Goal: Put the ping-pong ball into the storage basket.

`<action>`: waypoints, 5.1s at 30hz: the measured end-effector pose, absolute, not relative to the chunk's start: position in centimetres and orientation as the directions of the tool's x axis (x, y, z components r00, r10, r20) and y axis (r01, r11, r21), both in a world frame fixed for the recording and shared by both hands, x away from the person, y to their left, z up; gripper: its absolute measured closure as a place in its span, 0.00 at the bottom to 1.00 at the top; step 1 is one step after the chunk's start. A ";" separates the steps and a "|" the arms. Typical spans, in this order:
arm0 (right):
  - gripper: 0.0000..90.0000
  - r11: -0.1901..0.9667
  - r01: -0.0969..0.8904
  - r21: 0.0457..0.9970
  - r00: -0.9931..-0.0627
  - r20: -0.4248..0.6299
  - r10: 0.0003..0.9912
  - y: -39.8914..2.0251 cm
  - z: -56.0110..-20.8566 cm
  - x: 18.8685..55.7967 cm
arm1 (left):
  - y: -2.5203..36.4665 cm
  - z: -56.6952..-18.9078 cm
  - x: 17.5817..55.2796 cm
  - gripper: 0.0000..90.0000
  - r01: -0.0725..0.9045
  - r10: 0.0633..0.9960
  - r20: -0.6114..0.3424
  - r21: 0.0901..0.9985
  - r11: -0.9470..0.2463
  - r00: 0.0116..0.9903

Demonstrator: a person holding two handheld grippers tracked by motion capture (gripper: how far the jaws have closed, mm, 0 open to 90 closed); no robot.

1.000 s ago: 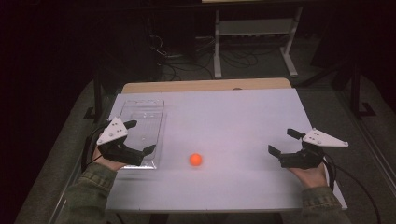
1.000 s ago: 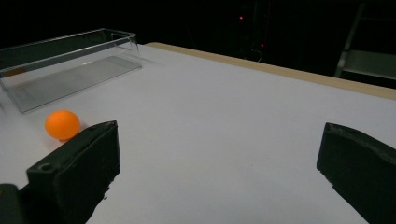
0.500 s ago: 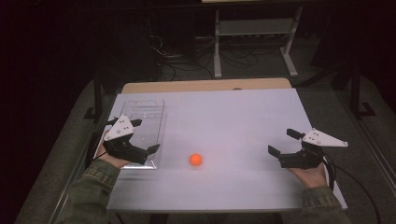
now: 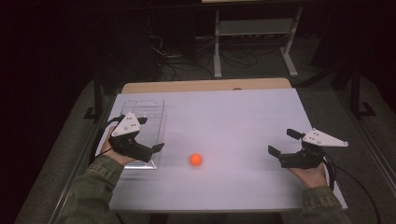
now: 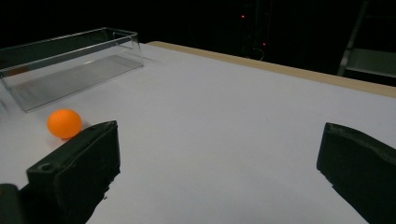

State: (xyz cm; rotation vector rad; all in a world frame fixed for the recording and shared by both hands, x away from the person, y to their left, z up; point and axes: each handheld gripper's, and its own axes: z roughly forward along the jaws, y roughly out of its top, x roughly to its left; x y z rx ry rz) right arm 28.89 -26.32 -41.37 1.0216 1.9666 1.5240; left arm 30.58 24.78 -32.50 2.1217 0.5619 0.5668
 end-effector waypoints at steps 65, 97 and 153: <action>0.00 0.130 0.291 0.948 -0.639 0.091 0.764 -26.4 -41.6 28.6 | 18.3 -33.9 33.2 0.00 0.184 0.401 0.187 0.667 -0.722 0.897; 0.00 0.143 0.295 0.945 -0.645 0.086 0.759 -26.3 -41.8 28.5 | 15.9 -35.5 33.9 0.00 0.161 0.325 0.177 0.596 -0.786 0.929; 0.00 0.153 0.303 0.941 -0.650 0.086 0.755 -26.3 -41.9 28.4 | 12.8 -38.9 34.2 0.00 0.127 0.237 0.157 0.507 -0.853 0.959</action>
